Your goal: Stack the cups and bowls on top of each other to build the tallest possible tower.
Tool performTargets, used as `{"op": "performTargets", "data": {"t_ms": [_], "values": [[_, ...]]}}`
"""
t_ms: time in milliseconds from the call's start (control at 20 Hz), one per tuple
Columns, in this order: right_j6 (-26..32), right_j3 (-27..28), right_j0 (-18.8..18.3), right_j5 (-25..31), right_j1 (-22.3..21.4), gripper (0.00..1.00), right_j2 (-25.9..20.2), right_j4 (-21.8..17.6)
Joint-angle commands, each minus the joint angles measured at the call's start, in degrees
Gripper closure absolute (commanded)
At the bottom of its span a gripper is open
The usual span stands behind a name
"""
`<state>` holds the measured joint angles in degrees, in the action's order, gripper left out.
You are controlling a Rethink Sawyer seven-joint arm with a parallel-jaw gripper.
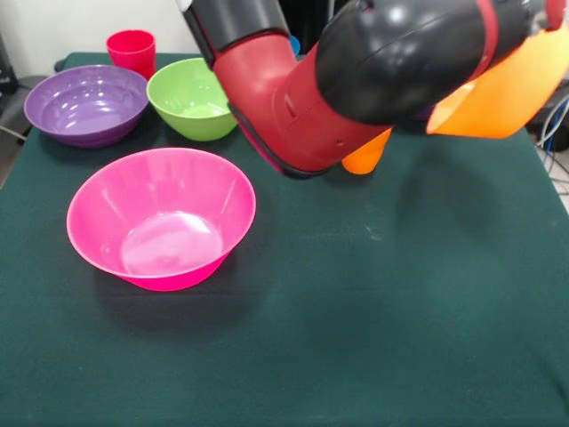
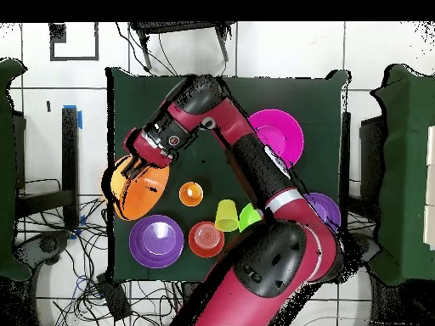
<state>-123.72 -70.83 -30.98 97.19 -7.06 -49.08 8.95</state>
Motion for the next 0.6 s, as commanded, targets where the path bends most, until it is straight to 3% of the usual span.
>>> {"op": "performTargets", "data": {"t_ms": [50,200,400,500,600], "values": [[11.51,-2.57,-2.21,-1.33,0.54,1.00,-0.10,-4.00],[12.34,-2.75,-2.26,-4.49,-0.37,1.00,-0.44,-6.39],[8.11,-10.84,-3.73,-18.23,-9.50,1.00,-4.56,-6.65],[5.53,-11.79,-3.32,-20.81,-12.52,1.00,-6.29,-5.89],[4.73,-9.24,-0.98,-19.92,-12.65,1.00,-5.86,-6.34]]}}
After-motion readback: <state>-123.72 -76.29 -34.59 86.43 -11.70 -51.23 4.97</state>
